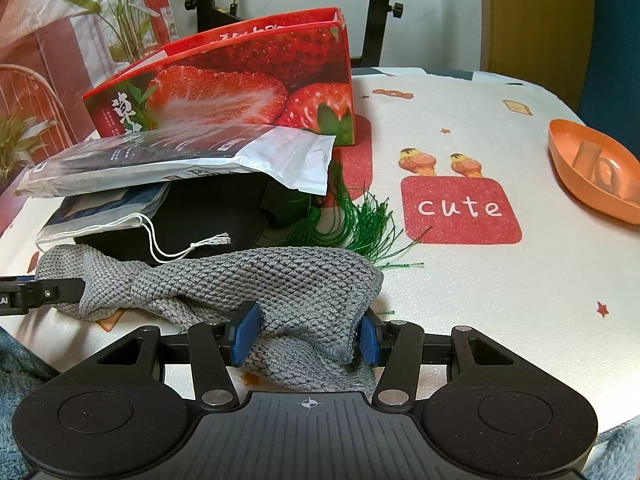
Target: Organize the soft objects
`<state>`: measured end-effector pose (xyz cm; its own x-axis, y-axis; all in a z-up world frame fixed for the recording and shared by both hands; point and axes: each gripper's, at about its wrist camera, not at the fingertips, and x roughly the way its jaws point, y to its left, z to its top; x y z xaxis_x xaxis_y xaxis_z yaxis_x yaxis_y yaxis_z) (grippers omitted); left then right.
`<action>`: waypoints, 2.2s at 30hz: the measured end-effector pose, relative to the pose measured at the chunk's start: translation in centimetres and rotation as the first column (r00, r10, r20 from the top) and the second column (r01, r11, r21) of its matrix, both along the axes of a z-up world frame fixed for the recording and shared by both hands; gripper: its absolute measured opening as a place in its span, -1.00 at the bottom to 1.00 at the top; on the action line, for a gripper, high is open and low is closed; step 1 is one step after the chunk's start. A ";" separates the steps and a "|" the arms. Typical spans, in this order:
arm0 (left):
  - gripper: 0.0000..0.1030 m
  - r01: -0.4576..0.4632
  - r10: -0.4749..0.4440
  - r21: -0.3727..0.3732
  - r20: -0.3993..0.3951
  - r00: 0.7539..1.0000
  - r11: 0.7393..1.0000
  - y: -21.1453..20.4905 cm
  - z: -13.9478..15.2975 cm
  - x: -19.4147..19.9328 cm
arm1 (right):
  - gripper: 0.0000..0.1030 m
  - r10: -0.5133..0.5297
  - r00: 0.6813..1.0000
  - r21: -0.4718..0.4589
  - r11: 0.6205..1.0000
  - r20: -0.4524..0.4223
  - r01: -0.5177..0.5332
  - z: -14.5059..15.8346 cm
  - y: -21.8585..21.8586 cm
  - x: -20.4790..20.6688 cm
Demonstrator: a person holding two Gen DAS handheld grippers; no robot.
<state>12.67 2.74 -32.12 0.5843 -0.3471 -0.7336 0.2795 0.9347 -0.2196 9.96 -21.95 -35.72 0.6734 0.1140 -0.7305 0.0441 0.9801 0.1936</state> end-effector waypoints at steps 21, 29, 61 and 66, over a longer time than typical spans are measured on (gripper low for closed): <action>-0.68 -0.003 0.003 -0.011 0.074 0.997 1.000 0.2 2.4 -1.7 | -0.71 0.029 0.996 0.054 0.998 0.079 -0.034 2.3 -0.5 -1.5; -0.67 0.032 -0.027 -0.064 0.080 0.996 0.997 0.6 3.8 -2.6 | -0.71 0.011 0.987 0.088 0.996 0.161 -0.025 4.9 -1.2 -2.8; -0.67 -0.020 0.038 -0.056 0.359 0.933 0.998 -0.3 14.6 5.6 | -0.71 0.111 0.947 0.093 0.985 0.302 -0.145 15.4 -3.1 7.6; -0.67 -0.066 0.054 0.020 0.361 0.931 0.998 -2.1 15.0 10.5 | -0.71 0.126 0.933 0.055 0.987 0.337 -0.153 16.9 -3.5 13.5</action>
